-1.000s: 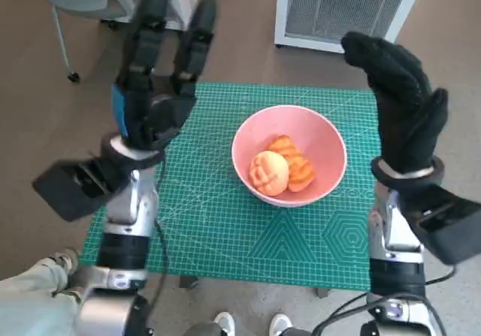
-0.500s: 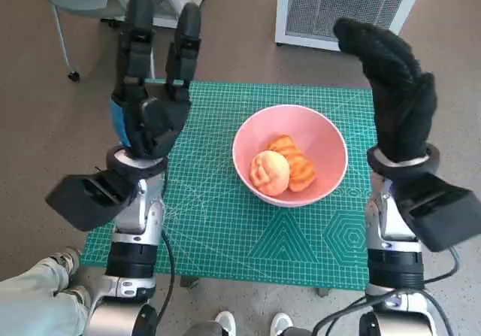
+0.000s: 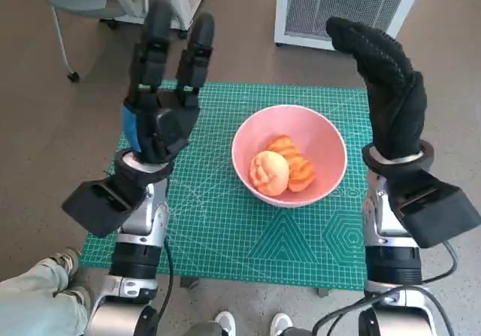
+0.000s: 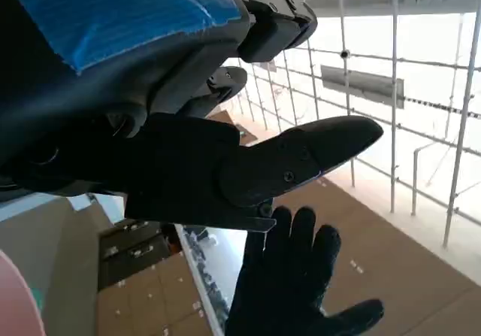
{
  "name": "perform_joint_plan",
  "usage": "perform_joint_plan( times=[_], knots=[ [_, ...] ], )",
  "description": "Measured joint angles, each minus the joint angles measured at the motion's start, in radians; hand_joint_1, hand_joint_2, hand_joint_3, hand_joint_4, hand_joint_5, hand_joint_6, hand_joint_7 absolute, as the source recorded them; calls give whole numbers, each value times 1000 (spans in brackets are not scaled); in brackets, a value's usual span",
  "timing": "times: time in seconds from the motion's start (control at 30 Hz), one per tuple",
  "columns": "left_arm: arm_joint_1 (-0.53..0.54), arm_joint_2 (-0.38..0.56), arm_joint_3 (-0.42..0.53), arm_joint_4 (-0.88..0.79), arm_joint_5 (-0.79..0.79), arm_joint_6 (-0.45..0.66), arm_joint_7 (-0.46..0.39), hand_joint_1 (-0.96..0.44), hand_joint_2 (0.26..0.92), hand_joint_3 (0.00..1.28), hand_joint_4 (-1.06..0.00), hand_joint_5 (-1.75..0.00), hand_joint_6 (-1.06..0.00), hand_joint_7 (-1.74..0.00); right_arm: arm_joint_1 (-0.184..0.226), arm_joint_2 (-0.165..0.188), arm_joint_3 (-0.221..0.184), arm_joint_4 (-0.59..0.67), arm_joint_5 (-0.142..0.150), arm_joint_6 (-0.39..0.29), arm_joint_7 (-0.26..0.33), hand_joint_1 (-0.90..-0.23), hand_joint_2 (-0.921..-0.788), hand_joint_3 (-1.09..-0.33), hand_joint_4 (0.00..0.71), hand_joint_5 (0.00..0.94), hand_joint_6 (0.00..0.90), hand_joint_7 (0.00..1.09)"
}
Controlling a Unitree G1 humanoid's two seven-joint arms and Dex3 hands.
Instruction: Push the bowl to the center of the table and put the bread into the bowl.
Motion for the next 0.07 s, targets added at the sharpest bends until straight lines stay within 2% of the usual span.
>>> perform_joint_plan(
  times=[0.07],
  knots=[
    [0,-6,0,12,0,-14,-5,-695,921,438,-168,-3,-190,-47,0,0,0,8,2,-5,3,-667,-921,-887,254,4,-1,645]
  ],
)
